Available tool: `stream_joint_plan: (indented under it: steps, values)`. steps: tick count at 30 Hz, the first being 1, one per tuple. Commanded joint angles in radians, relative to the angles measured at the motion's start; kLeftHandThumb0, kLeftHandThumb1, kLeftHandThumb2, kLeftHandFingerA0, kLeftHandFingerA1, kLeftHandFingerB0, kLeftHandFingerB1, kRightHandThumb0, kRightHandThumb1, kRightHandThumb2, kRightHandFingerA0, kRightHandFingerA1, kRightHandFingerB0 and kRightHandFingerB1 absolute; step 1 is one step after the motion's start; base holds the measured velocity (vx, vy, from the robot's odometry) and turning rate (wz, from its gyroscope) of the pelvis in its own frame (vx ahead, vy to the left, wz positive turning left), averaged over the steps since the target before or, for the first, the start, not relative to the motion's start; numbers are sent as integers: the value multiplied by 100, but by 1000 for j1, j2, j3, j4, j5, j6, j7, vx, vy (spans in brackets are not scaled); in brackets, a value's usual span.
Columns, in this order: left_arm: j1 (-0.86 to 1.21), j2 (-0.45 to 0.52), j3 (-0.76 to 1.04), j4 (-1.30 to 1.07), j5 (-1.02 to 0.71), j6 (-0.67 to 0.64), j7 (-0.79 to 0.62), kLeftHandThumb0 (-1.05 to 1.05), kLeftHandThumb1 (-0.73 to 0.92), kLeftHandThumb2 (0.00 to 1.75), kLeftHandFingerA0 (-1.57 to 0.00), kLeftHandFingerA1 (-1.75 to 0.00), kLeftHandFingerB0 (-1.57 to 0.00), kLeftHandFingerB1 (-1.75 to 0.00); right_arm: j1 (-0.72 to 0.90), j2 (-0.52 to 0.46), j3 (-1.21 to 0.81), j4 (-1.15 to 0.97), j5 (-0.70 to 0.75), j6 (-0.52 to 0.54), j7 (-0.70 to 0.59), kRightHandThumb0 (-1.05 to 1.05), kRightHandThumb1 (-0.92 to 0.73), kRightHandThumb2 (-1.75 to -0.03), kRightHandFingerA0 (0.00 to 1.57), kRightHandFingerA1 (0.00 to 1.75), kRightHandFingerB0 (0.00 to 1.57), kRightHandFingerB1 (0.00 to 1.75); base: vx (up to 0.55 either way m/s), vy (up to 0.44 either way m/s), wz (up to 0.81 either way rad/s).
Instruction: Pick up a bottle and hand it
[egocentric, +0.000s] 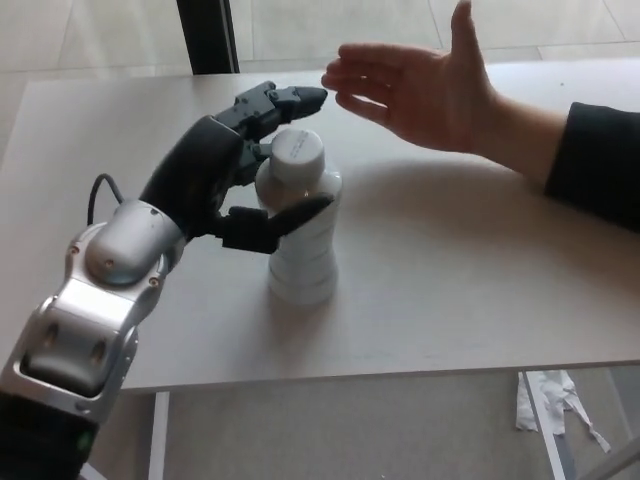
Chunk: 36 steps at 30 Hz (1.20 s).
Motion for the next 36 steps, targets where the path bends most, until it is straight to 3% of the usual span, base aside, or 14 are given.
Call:
stream_joint_plan:
  steps: [1,2,5,10,11,16,18,21,25,26,29,31,32,36]
  values:
    - [2,14,-13,1,39,68,-39,-77,43,85,-21,-56,-9,-43,-12,-23,-5,1,23,-7,19,-69,-47,-86,47,70,27,51,0,0,0]
    - [5,32,-20,-6,42,97,-58,-80,54,58,-25,-49,-15,-31,-16,-24,0,10,16,-16,12,-62,-58,-57,47,95,33,44,0,0,0]
    - [-1,55,-24,-6,32,133,-96,-77,53,57,-11,-45,-10,-28,-23,-24,5,16,13,-16,9,-62,-43,-86,50,74,28,53,0,0,0]
    - [-5,90,-24,-17,25,181,-141,-70,37,87,-2,-34,-2,-20,-30,-22,14,2,10,-6,6,-60,-57,-58,57,75,34,43,0,0,0]
    - [-7,93,-24,-17,25,197,-147,-81,49,56,-1,-37,0,-24,-30,-20,13,1,12,-5,4,-63,-56,-57,57,75,36,45,0,0,0]
    - [-3,88,-40,-27,37,251,-143,-70,36,86,-2,-27,0,-16,-32,-22,17,-21,12,4,9,-63,-57,-58,86,125,34,45,0,0,0]
    - [3,76,-37,-30,36,266,-131,-70,36,86,-1,-21,0,-16,-30,-24,27,-34,4,9,10,-65,-46,-85,88,108,29,53,0,0,0]
    - [7,51,-25,-37,25,303,-111,-70,39,86,-3,-37,0,-10,-34,-24,30,-44,6,23,6,-62,-57,-58,66,96,34,43,0,0,0]
    - [9,-26,4,54,21,203,-77,-78,42,87,-2,-12,0,-2,-49,-28,36,-35,6,15,19,-63,-57,-58,85,130,33,44,0,0,0]
    - [12,-53,0,75,32,180,-55,-87,49,56,0,-21,0,0,-45,-29,40,-47,3,22,18,-65,-57,-58,80,128,33,45,0,0,0]
    - [44,-107,3,101,40,121,-23,-83,48,92,0,-9,0,0,-47,-30,42,-42,2,22,14,-65,-57,-58,79,123,32,44,0,0,0]
    - [59,-133,8,118,45,95,-6,-94,48,58,0,-12,0,0,-45,-32,40,-41,5,24,15,-64,-57,-58,85,122,33,44,0,0,0]
    - [73,-171,15,124,48,90,36,-84,48,92,0,-17,0,0,-52,-36,40,-34,6,24,19,-65,-57,-58,85,128,32,45,0,0,0]
    - [109,-266,39,164,86,27,162,-70,40,87,-4,-54,0,-9,-59,-34,41,-28,6,23,18,-66,-57,-58,88,128,33,44,0,0,0]
